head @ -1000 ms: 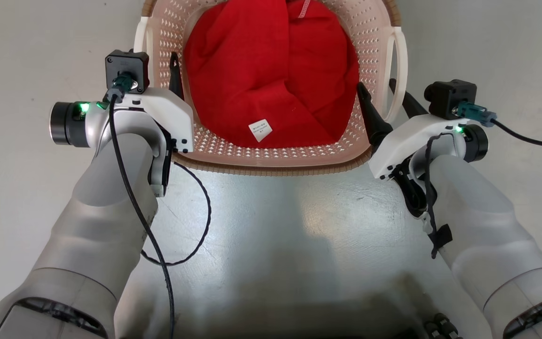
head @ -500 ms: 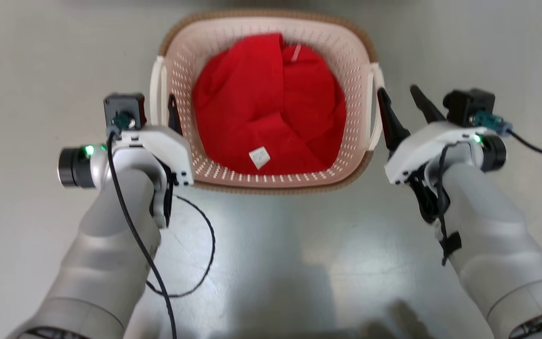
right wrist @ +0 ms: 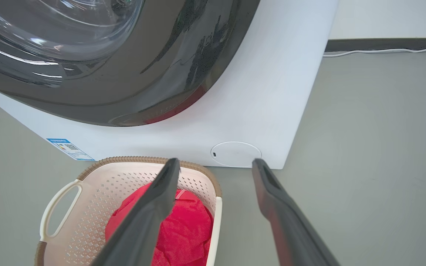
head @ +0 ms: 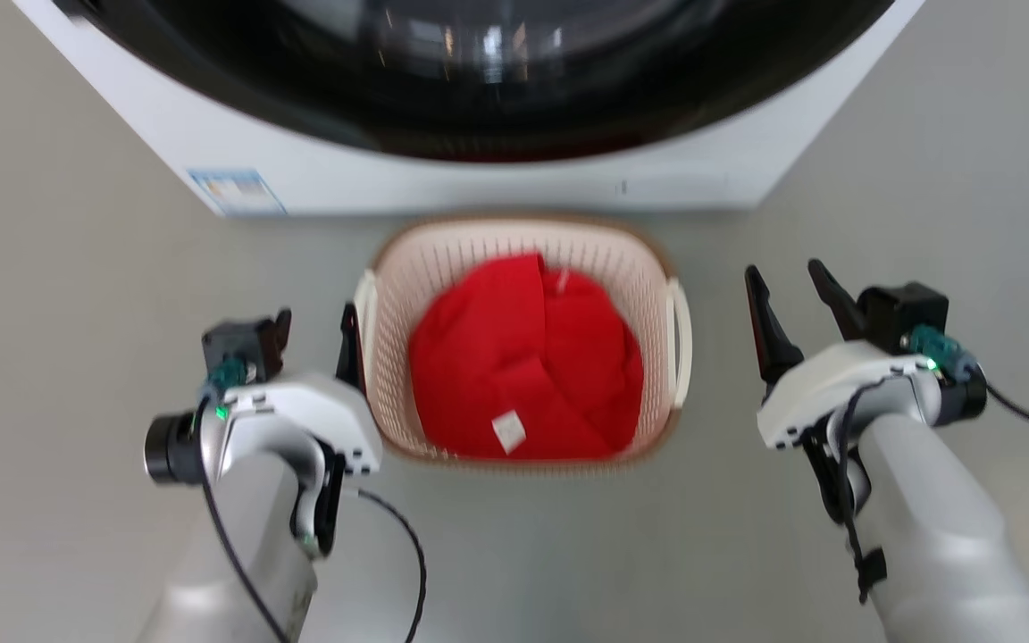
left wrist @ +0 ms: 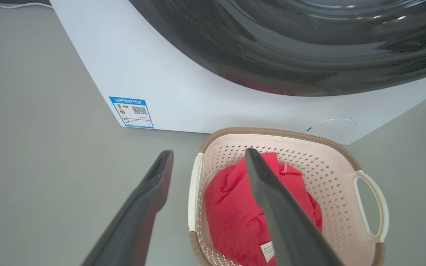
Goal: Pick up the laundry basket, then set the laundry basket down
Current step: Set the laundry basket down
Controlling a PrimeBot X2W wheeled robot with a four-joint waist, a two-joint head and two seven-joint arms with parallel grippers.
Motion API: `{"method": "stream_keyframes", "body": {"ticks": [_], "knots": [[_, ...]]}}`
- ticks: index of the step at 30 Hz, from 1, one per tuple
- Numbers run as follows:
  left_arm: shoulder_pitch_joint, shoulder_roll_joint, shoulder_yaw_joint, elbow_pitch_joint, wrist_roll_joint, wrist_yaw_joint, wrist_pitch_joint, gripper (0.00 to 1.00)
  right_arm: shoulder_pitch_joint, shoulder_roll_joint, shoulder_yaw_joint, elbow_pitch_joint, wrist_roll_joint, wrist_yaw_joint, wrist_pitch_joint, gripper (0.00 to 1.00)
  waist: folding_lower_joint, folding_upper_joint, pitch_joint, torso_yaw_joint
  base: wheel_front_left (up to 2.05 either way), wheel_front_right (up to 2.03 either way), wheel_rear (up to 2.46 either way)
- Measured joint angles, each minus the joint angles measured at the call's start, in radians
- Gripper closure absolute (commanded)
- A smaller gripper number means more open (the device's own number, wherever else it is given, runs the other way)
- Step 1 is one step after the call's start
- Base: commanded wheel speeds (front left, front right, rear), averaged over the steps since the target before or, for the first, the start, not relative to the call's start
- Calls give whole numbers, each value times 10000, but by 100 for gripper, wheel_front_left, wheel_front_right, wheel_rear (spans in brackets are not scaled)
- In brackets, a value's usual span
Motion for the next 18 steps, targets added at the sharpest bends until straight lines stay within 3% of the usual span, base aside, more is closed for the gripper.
{"method": "stream_keyframes", "body": {"ticks": [10,18], "knots": [[1650,-40,1007,-1430,546,-642,2,0,1655,46,-504,-1854,-767,2,0,0,0,0,-2311,313,0,0,0],[2576,-25,1576,-2477,796,-892,0,0,2825,90,-545,-3329,-1037,2,-2,0,-1,1,-3258,484,0,0,0]]}}
